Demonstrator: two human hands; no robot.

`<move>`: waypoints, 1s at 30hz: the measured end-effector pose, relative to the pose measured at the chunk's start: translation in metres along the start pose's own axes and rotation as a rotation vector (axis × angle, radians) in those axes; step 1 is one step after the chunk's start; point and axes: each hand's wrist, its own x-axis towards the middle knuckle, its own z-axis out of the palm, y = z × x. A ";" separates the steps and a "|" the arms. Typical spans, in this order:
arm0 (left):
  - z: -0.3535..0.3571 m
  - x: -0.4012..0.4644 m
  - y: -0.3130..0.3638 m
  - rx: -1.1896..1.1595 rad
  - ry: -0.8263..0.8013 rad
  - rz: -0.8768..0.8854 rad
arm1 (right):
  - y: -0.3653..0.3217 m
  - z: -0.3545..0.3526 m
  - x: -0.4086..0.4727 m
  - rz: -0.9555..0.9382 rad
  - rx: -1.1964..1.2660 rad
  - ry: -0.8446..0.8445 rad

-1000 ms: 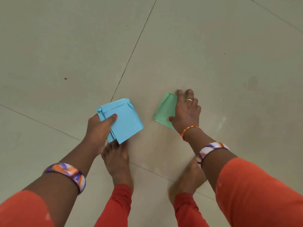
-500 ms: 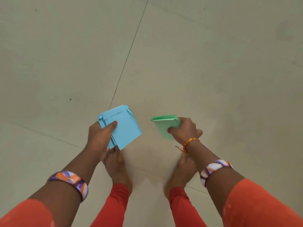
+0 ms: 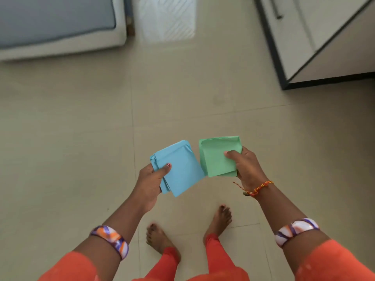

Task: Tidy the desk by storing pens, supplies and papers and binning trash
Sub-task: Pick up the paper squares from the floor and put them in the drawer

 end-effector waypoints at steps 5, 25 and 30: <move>0.110 -0.066 0.080 0.142 -0.261 0.087 | -0.095 -0.097 -0.083 -0.134 0.098 0.115; 0.584 -0.302 0.156 0.411 -1.150 0.201 | -0.210 -0.470 -0.366 -0.889 0.573 0.914; 0.696 -0.312 0.146 0.684 -1.076 0.561 | -0.207 -0.552 -0.354 -0.561 0.162 1.337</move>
